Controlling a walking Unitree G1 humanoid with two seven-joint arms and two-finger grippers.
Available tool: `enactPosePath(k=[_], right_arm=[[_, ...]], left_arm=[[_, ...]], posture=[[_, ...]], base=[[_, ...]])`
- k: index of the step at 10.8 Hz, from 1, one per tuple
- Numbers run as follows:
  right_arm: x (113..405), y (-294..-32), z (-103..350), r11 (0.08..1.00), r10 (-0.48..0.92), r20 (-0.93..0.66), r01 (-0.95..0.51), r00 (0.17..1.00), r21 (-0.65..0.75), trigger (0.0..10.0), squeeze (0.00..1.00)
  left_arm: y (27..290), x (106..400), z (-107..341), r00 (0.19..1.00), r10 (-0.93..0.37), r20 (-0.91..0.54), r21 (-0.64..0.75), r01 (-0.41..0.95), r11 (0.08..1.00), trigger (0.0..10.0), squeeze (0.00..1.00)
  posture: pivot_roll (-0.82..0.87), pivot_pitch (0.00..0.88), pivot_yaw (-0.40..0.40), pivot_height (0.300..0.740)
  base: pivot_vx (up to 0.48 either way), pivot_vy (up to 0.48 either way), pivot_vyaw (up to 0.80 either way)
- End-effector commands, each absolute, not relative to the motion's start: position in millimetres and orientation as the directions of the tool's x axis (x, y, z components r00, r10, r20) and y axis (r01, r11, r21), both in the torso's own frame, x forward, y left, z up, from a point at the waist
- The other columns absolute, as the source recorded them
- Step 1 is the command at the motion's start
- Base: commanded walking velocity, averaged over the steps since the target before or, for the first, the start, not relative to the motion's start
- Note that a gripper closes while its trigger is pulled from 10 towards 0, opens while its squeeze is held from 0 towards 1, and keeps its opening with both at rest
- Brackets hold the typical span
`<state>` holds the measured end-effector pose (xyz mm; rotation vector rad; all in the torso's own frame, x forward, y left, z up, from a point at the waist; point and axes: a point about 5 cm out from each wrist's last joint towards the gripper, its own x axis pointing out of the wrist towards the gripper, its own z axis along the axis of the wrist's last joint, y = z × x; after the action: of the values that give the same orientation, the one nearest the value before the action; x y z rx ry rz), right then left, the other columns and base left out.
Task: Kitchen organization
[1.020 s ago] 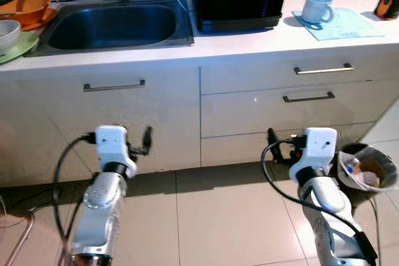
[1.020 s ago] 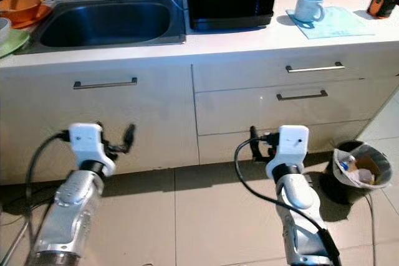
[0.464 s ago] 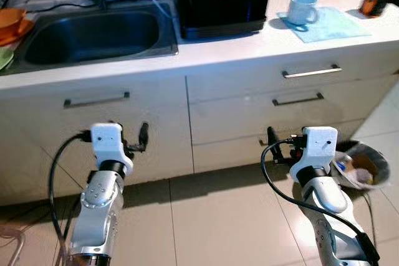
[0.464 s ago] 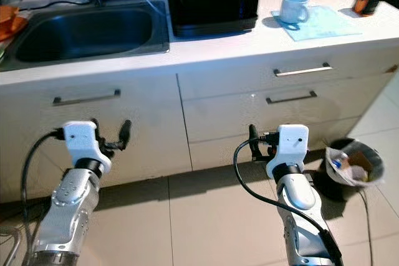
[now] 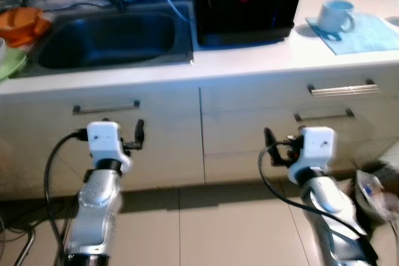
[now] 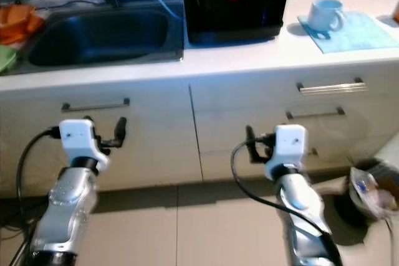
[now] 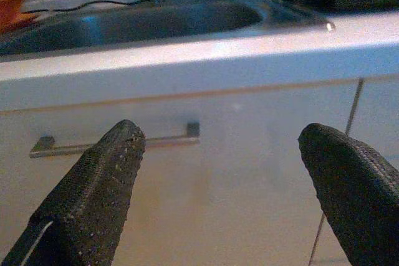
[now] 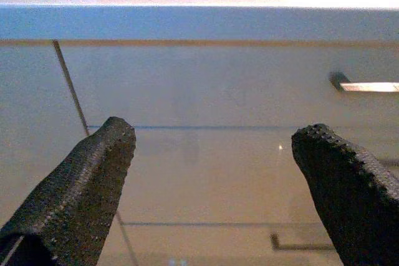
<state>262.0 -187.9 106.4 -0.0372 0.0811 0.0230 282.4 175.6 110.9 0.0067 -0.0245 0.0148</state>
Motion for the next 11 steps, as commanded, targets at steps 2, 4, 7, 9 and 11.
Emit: enactPosePath(k=[2, 4, 7, 9, 11], right_arm=[[265.8, -175.8, 112.3, 0.998, 0.058, -0.047, -0.059, 0.997, -0.019, 10.0, 0.00], [265.6, -175.9, 112.1, 0.998, 0.058, -0.048, -0.059, 0.997, -0.019, 10.0, 0.00], [265.1, -175.8, 111.7, 0.998, 0.057, -0.048, -0.058, 0.997, -0.020, 10.0, 0.00], [265.3, -175.0, 111.6, 0.998, 0.057, -0.047, -0.058, 0.997, -0.016, 10.0, 0.00], [265.2, -174.2, 111.3, 0.998, 0.055, -0.046, -0.056, 0.997, -0.014, 10.0, 0.00]], left_arm=[[190.7, 279.5, 112.4, 0.998, 0.063, 0.027, 0.033, -0.064, 0.997, 10.0, 0.00], [191.1, 279.3, 111.3, 0.997, 0.070, 0.022, 0.033, -0.071, 0.997, 10.0, 0.00], [190.0, 280.1, 112.1, 0.997, 0.073, 0.031, 0.032, -0.074, 0.997, 10.0, 0.00], [188.6, 282.1, 112.8, 0.996, 0.082, 0.028, 0.016, -0.082, 0.996, 10.0, 0.00], [188.9, 282.3, 112.1, 0.996, 0.081, 0.021, 0.013, -0.082, 0.997, 10.0, 0.00]], posture=[[0.00, 0.042, 0.065, 0.740], [0.00, 0.043, 0.066, 0.740], [0.00, 0.045, 0.064, 0.740], [0.00, 0.044, 0.067, 0.740], [0.00, 0.045, 0.068, 0.740]], base=[[0.428, 0.000, 0.00], [0.407, 0.251, 0.00], [0.087, 0.081, 0.00], [0.000, 0.000, 0.00], [0.000, 0.388, 0.00]])
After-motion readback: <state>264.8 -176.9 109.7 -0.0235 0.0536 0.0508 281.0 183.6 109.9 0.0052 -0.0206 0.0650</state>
